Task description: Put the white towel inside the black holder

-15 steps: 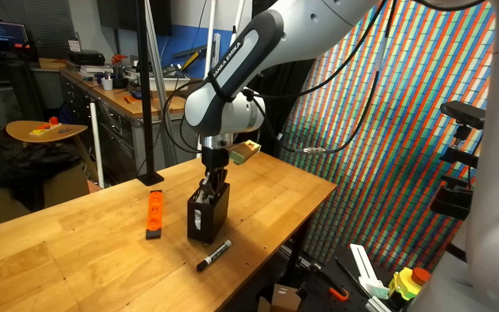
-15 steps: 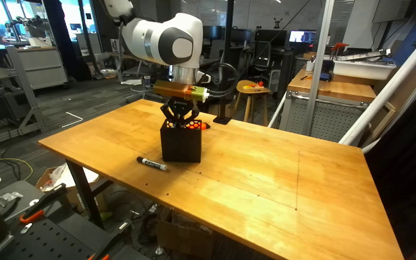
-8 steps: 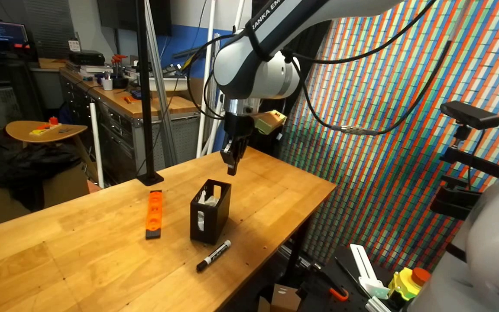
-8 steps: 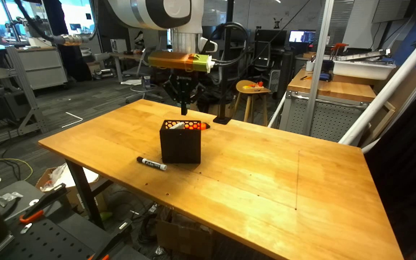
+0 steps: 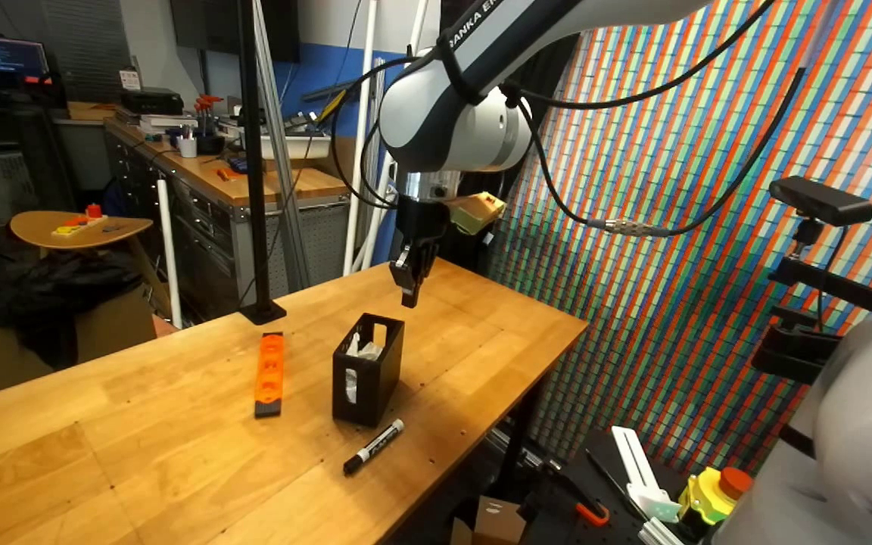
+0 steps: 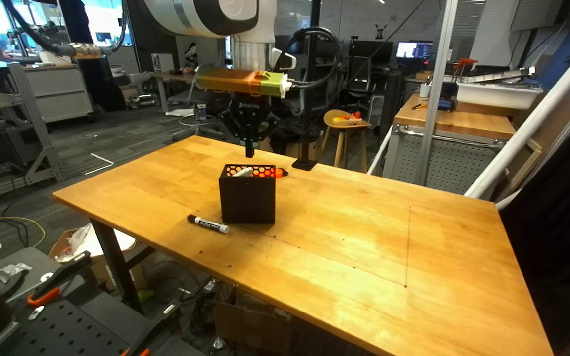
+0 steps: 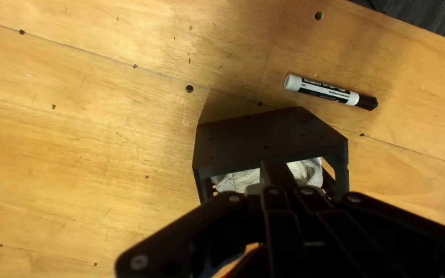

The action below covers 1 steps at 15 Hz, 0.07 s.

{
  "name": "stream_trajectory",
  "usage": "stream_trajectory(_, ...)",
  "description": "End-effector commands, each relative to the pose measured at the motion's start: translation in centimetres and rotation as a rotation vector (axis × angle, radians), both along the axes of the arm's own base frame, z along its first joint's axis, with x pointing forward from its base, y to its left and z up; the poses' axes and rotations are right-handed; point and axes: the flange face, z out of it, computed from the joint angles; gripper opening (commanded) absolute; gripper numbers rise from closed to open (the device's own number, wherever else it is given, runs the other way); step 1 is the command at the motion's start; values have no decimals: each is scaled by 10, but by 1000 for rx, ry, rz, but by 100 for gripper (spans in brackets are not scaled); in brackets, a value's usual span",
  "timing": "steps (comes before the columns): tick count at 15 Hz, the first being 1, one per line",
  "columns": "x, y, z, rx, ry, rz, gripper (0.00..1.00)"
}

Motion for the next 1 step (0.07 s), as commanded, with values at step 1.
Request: stream_trajectory(1, 0, 0, 1, 0, 1, 0, 4)
